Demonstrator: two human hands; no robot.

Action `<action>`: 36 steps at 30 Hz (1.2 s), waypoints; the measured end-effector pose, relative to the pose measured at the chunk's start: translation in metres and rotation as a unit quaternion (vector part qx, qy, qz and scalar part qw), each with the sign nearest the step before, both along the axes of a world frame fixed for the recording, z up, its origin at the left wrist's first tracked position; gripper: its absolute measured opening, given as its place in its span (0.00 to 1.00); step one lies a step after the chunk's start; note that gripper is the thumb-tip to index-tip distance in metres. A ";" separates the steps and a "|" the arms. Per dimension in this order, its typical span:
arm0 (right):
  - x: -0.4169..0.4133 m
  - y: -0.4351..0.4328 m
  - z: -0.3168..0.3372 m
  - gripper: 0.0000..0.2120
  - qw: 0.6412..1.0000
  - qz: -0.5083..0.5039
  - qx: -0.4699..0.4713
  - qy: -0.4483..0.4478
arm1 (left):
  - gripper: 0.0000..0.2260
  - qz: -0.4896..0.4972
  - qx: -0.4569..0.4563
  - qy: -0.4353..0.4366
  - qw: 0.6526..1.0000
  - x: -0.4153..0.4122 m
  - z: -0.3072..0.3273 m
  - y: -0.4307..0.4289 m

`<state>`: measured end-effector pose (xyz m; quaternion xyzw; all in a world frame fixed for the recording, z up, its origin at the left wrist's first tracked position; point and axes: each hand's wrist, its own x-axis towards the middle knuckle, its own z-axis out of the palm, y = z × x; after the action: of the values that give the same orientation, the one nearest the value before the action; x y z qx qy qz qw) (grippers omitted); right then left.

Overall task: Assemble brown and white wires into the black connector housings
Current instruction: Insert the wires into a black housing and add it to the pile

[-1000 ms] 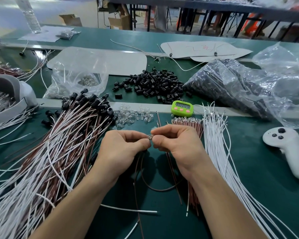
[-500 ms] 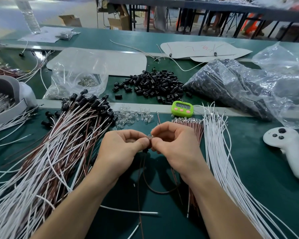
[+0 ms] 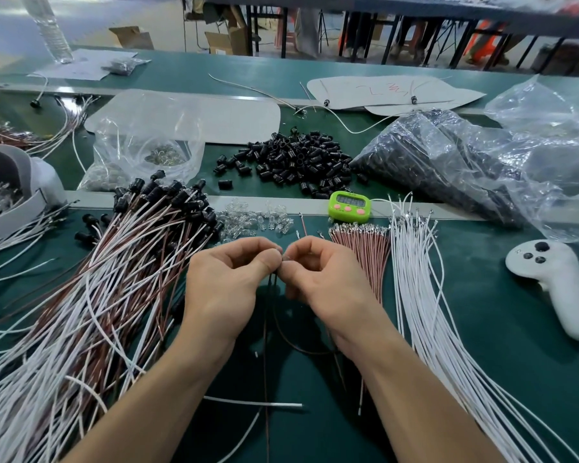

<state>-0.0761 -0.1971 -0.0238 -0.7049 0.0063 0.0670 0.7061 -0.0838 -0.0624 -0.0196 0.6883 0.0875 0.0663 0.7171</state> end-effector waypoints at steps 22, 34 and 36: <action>-0.003 0.003 0.000 0.12 0.998 -0.050 -0.022 -0.041 | 0.06 -0.034 -0.119 0.041 0.991 0.006 0.000 0.004; 0.004 -0.015 0.002 0.08 0.988 -0.097 -0.053 -0.107 | 0.10 -0.122 0.121 0.010 0.985 0.004 -0.007 0.000; 0.005 -0.017 0.002 0.07 0.985 -0.093 -0.082 -0.116 | 0.09 -0.126 0.113 0.022 0.985 0.004 -0.007 0.002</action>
<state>-0.0712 -0.2137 -0.0222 -0.7596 -0.0044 -0.0824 0.6451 -0.0801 -0.0606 -0.0266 0.7714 0.0078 -0.0300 0.6356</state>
